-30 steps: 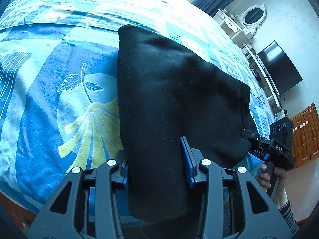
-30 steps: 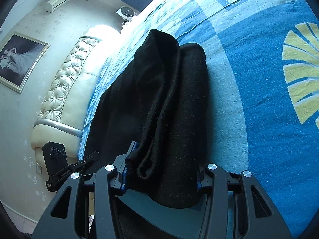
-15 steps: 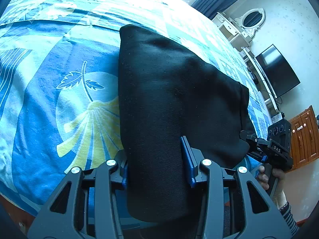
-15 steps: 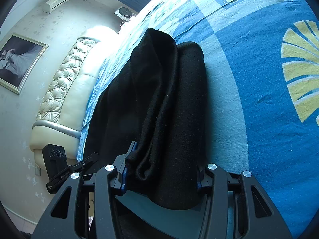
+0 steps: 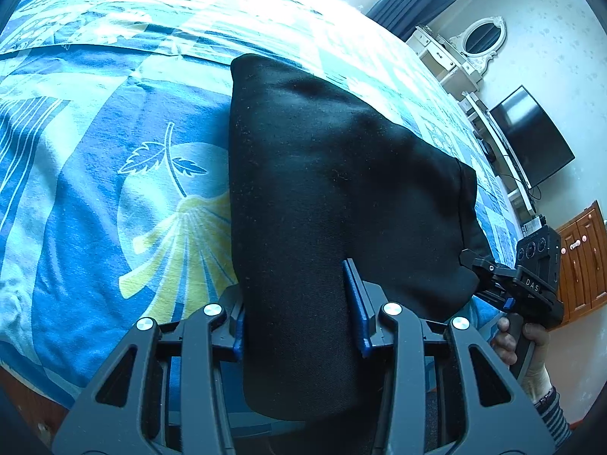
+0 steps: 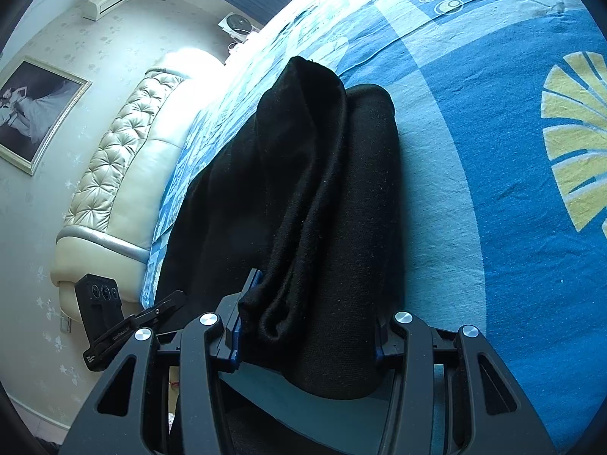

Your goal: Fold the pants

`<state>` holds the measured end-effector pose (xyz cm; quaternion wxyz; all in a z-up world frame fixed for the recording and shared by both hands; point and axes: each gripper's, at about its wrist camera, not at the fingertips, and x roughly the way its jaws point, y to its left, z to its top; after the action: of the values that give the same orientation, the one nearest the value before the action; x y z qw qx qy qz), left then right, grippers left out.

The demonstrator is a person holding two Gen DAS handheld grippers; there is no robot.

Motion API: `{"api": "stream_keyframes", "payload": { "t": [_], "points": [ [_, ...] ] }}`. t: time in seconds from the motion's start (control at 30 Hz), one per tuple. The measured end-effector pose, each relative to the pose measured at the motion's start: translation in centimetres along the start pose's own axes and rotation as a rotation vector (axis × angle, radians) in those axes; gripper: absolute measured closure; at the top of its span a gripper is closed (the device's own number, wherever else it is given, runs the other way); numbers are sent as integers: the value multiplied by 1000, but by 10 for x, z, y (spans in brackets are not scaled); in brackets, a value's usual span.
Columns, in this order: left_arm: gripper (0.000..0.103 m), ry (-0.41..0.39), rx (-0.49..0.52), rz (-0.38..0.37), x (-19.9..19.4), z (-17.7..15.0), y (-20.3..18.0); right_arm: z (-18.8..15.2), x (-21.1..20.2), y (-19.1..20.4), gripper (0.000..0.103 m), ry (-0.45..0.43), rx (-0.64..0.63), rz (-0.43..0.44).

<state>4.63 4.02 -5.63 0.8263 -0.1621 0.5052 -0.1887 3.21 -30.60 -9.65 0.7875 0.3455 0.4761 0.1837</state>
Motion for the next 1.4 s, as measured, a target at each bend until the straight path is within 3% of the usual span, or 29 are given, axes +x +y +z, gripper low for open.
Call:
{"api": "stream_keyframes", "payload": {
  "t": [0.73, 0.8, 0.87, 1.03, 1.17, 1.27, 1.4],
  "points": [
    [61, -21, 9, 20, -4, -4, 5, 3, 12, -8, 56, 8, 16, 43],
    [59, -22, 11, 19, -4, -4, 5, 3, 12, -9, 55, 8, 26, 50],
    [49, -32, 4, 15, -5, -3, 7, 2, 10, -12, 49, 10, 49, 73],
    [27, -80, -1, -56, -22, -5, 22, 1, -5, -9, 35, 9, 50, 67],
    [16, -114, -35, -140, -39, 5, 43, 6, -31, -19, 27, -61, 66, 48],
    [14, -83, -89, -237, -32, 27, 60, 21, -36, -25, 26, -86, 82, 69],
    [14, -34, -134, -273, -4, 56, 68, 48, -21, -21, 25, -88, 54, 87]
  ]
}}
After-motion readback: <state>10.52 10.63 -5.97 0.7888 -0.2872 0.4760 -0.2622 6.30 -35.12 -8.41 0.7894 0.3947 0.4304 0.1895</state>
